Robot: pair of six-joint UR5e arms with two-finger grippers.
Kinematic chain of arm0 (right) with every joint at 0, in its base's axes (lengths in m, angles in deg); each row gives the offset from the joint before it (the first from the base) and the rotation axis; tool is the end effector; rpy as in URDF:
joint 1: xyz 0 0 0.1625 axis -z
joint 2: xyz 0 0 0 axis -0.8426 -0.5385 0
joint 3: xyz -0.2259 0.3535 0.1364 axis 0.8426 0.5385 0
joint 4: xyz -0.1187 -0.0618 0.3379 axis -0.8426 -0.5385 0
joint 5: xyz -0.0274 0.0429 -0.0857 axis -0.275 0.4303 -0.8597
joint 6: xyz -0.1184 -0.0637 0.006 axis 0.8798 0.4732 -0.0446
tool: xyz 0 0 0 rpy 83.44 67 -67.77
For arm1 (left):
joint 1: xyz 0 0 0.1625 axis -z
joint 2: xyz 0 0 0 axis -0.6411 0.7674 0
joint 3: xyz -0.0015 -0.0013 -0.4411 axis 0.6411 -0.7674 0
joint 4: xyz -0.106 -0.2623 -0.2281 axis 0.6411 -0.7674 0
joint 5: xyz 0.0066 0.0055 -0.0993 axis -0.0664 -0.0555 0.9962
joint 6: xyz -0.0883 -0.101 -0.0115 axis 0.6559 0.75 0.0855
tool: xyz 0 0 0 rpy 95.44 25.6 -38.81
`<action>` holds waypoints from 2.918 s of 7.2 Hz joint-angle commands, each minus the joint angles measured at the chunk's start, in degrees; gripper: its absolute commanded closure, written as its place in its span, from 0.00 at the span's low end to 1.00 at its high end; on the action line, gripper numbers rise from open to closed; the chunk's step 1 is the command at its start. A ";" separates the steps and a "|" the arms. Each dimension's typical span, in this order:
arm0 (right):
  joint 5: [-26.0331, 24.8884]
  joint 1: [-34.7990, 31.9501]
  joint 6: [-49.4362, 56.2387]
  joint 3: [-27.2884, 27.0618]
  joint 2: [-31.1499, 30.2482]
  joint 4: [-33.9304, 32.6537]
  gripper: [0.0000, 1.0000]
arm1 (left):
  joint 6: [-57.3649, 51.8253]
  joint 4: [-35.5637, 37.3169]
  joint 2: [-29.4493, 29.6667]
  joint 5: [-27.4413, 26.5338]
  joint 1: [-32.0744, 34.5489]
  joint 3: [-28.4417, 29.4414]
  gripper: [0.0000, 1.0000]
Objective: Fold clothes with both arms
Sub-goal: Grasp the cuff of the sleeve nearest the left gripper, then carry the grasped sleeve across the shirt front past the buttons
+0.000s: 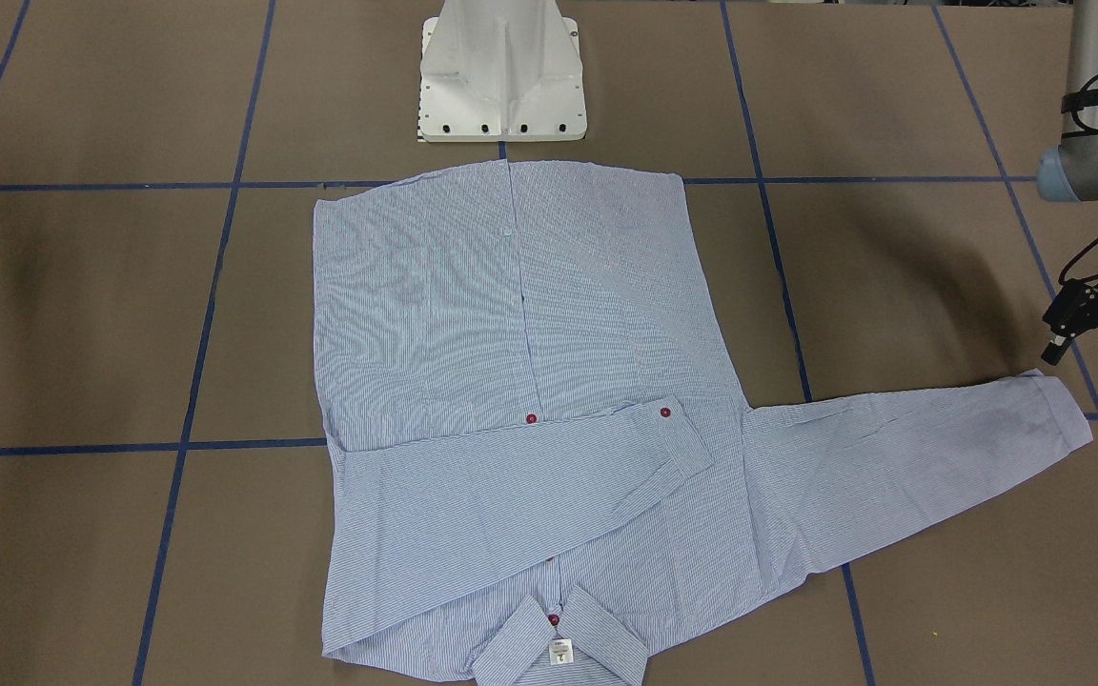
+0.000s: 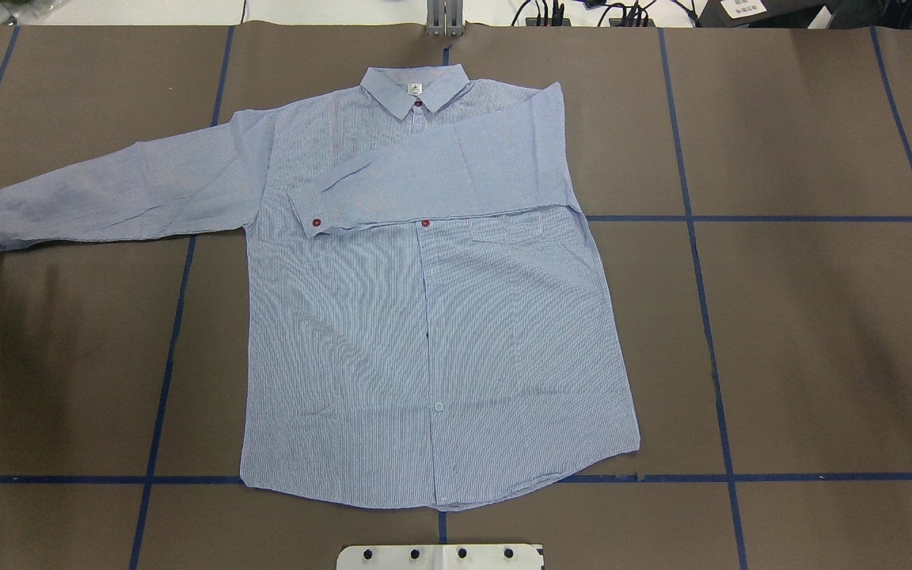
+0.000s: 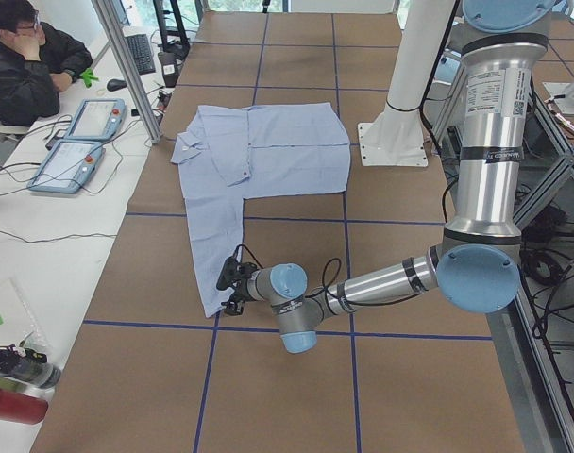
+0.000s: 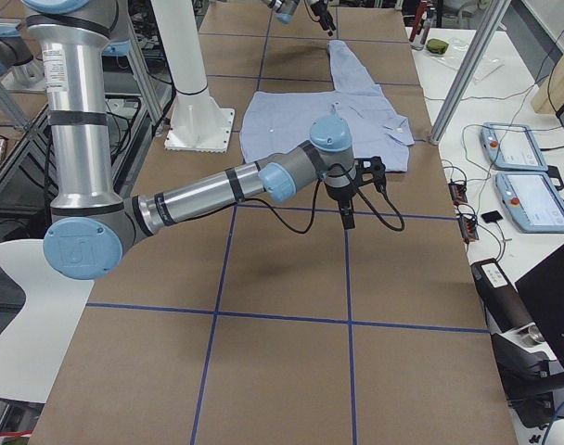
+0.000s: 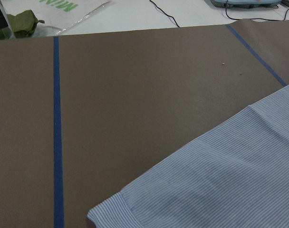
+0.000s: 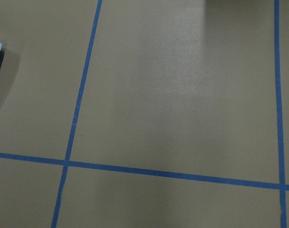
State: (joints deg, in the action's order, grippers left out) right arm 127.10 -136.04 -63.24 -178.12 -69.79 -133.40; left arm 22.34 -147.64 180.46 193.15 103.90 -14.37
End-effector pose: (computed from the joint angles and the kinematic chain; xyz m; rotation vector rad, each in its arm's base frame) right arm -0.0510 -0.4717 0.5123 0.3054 -0.8577 0.0296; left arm 0.1264 -0.4484 0.7159 0.7165 0.9741 -0.1219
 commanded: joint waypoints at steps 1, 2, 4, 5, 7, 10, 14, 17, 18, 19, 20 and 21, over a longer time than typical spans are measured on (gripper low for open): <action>-0.02 -0.04 0.00 -0.05 -0.09 0.01 0.00 | 1.19 -1.92 0.07 -0.97 -1.18 1.99 0.13; -0.02 -0.04 0.00 -0.06 -0.09 0.10 0.00 | 1.63 -1.93 0.16 -1.94 -1.96 2.52 0.14; -0.19 -0.04 0.44 0.03 -0.53 0.10 0.00 | 1.72 -2.01 1.29 -3.17 -4.25 3.22 0.15; -0.28 -0.04 0.44 -0.14 -0.53 0.10 0.00 | 1.72 -2.01 2.43 -4.65 -4.87 4.79 0.19; -0.28 -0.04 0.53 -0.23 -0.53 0.10 0.00 | 1.64 -2.01 2.79 -5.11 -5.40 5.25 0.28; -0.28 -0.04 0.18 -0.32 -0.53 0.19 0.00 | 1.11 -2.71 2.53 -4.58 -5.31 4.38 1.00; -0.37 -0.04 -0.09 -0.67 -0.88 0.19 0.00 | 1.11 -4.75 1.39 5.43 -4.35 -1.92 1.00; -0.37 -0.04 -0.09 -0.67 -1.23 0.19 0.00 | 1.46 4.87 4.45 5.53 -3.73 -11.92 1.00; -0.37 -0.04 -0.09 -0.58 -1.41 0.54 0.00 | 1.63 13.89 6.38 5.53 -3.82 -17.46 1.00; -0.37 -0.04 -0.09 -0.58 -1.67 0.63 0.00 | 1.64 23.46 9.79 5.53 -3.91 -21.69 1.00; -0.37 -0.04 -0.09 -0.50 -1.76 0.63 0.00 | 1.72 30.87 14.52 5.53 -4.34 -23.65 1.00; -0.37 -0.04 -0.09 -0.58 -1.94 0.63 0.00 | 1.98 37.21 19.71 4.92 -7.39 -23.93 1.00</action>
State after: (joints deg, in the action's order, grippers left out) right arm 126.74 -136.08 -63.33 -178.66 -71.52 -132.80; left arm 24.09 -119.18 194.19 198.54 98.99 -36.68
